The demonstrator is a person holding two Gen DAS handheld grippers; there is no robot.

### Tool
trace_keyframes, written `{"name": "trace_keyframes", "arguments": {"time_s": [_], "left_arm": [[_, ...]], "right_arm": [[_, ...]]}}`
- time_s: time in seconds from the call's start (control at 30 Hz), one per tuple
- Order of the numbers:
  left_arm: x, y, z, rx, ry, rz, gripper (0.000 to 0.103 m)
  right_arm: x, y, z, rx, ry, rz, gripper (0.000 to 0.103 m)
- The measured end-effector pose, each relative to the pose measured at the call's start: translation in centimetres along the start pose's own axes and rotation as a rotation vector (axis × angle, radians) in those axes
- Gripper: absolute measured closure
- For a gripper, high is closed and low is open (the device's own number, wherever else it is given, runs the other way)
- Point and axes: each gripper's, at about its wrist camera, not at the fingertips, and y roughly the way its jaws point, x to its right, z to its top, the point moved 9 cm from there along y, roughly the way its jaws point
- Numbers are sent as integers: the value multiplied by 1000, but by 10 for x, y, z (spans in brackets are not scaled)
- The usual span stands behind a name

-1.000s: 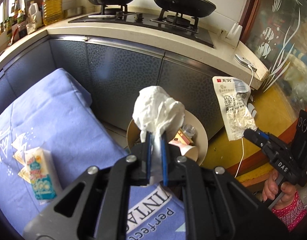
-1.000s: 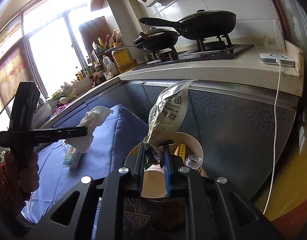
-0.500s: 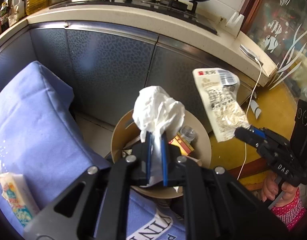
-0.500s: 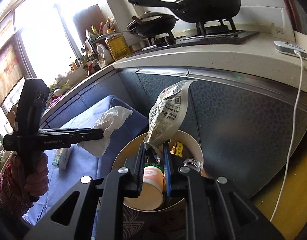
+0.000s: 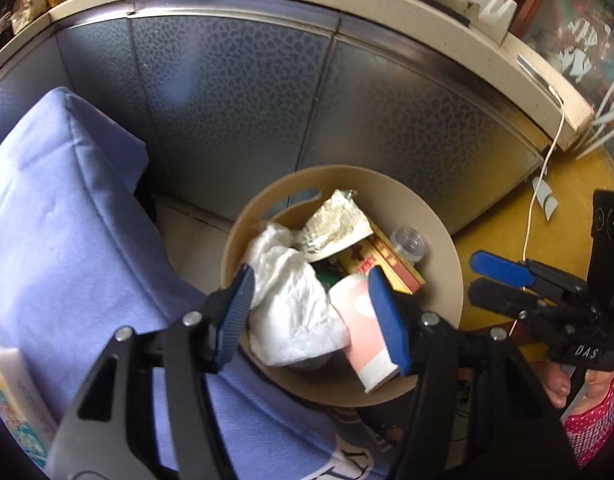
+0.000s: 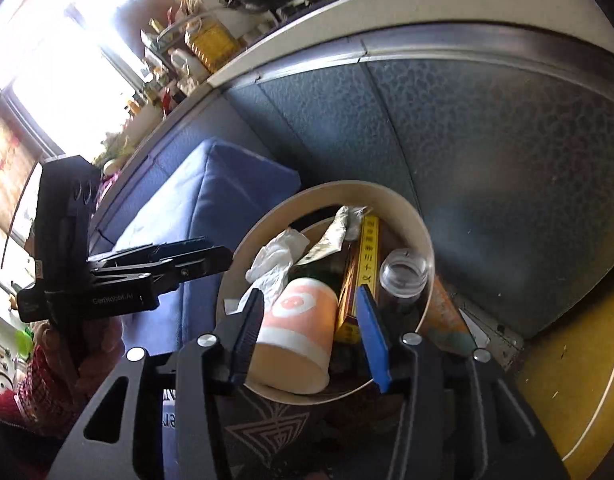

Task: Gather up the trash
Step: 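Move both open tools back toward the tissue pack on the table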

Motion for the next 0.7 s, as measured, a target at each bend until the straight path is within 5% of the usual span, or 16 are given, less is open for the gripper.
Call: {"name": "trace_keyframes", "arguments": {"time_s": [0.27,0.7], "left_arm": [[-24,-52,7,115,-82,-10,46],[-19,-92,-29,191,-27,23,46]], "right_arm": [[-6,-22,0,65,31,25,55],[-8,-53,-11,167,136,-5,55]]}}
